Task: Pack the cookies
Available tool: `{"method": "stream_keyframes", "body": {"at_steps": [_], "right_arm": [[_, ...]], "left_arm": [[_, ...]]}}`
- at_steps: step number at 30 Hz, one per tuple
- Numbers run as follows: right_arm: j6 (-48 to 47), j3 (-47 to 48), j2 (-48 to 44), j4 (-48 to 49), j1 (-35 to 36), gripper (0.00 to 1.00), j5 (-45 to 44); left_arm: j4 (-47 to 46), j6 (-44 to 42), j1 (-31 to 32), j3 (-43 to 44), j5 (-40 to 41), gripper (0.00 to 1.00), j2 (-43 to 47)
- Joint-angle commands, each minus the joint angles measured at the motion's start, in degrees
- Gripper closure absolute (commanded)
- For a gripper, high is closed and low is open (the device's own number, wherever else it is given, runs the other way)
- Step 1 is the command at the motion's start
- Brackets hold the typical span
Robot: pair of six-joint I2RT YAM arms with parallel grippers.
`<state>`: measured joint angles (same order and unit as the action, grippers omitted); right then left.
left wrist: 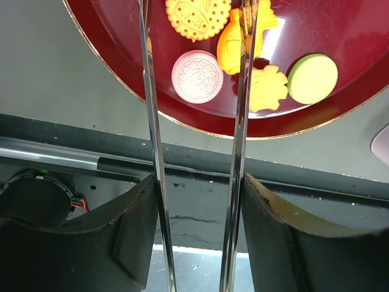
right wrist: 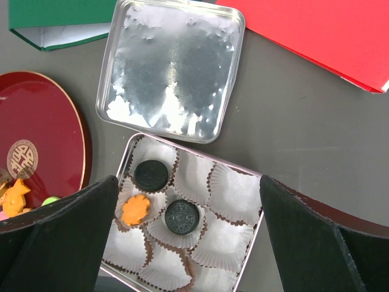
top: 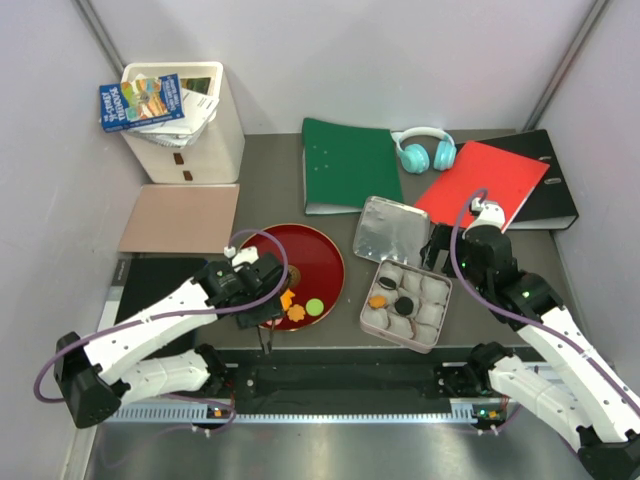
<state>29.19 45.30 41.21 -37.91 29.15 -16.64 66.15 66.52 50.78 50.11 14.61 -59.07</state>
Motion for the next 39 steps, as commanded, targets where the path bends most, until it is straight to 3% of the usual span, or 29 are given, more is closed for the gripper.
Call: {"method": "stream_keyframes", "body": {"at_steps": [1,6,10,18,26,29,33,34,38,39], "right_arm": [[0.4,0.4,-0.7,1.6,0.6,0.01,-0.1],[0.5,0.2,-0.5,2.0,0.6,0.01,0.1],[0.7,0.2,-0.4,2.1,0.6,0.01,0.2],[0.8,0.3,-0.3,2.1,0.6,0.01,0.2],[0.8,0.3,-0.3,2.3,0.6,0.01,0.1],[0.7,0.2,-0.6,2.1,0.6,0.01,-0.1],[0.7,-0.2,-1.0,2.0,0.6,0.01,-0.1],[0.7,-0.4,-1.0,2.1,0.6,0.01,-0.1],[0.8,-0.2,-0.9,2.0,0.6,0.01,-0.1],[0.7,-0.1,-0.9,2.1,0.6,0.01,-0.2]], "left_arm": [[0.8,1.1,0.3,0.0,0.9,0.41,-0.7],[-0.5,1.5,0.3,-1.9,-1.2,0.46,0.4],[-1.5,1.6,0.3,-3.1,-2.4,0.55,0.6],[-0.9,-0.4,0.3,1.2,0.3,0.65,-0.3],[2.7,-5.4,0.3,12.2,5.0,0.67,-5.5],[2.7,-5.8,0.3,12.4,4.4,0.64,-6.1],[0.1,-5.8,0.3,10.4,3.2,0.68,-5.6],[-0.1,-5.9,0.3,10.4,3.2,0.68,-5.5],[0.9,-6.5,0.3,11.9,3.9,0.44,-7.5],[1.2,-6.7,0.3,11.9,4.1,0.42,-7.9]]}}
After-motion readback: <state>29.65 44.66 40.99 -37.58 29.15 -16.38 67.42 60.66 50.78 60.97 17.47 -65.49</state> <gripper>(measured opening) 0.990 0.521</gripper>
